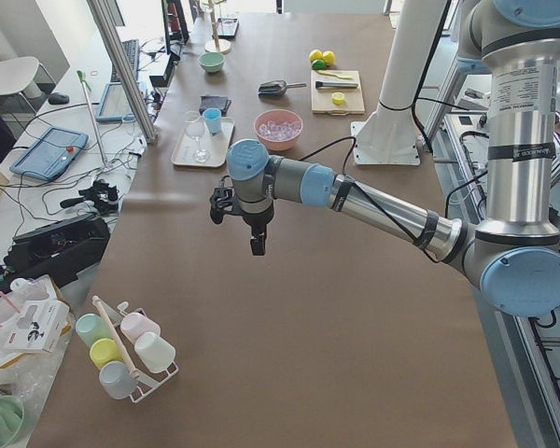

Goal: Put ice in cup with scoop
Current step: 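Move both arms forward from the edges over the table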

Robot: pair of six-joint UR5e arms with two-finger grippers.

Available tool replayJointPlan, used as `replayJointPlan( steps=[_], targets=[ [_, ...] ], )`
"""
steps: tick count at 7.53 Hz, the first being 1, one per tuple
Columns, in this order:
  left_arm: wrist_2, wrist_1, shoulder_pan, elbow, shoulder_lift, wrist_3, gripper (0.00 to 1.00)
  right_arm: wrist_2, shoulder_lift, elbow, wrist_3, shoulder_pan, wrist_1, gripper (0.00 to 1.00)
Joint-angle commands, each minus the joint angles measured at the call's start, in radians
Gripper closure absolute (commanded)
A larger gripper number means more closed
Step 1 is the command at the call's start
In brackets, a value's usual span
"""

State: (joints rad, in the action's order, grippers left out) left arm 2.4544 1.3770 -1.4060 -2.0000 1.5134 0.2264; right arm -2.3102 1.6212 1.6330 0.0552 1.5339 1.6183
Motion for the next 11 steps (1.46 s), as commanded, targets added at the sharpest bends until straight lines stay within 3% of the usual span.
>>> replayJointPlan(
  steps=[1, 4, 8, 11],
  targets=[
    [0.000, -0.004, 0.002, 0.000, 0.001, 0.001, 0.02, -0.002, 0.003, 0.001, 0.000, 0.000, -0.009, 0.00],
    [-0.006, -0.082, 0.019, -0.016, 0.059, 0.001, 0.02, -0.002, -0.001, -0.001, 0.000, -0.001, -0.011, 0.00],
    [-0.008, -0.040, 0.169, -0.086, 0.131, 0.007, 0.02, -0.014, -0.001, 0.097, -0.058, -0.006, -0.009, 0.00],
    [-0.011, 0.062, 0.280, -0.088, 0.195, 0.133, 0.02, 0.023, -0.001, 0.269, -0.347, -0.219, -0.005, 0.00]
  ],
)
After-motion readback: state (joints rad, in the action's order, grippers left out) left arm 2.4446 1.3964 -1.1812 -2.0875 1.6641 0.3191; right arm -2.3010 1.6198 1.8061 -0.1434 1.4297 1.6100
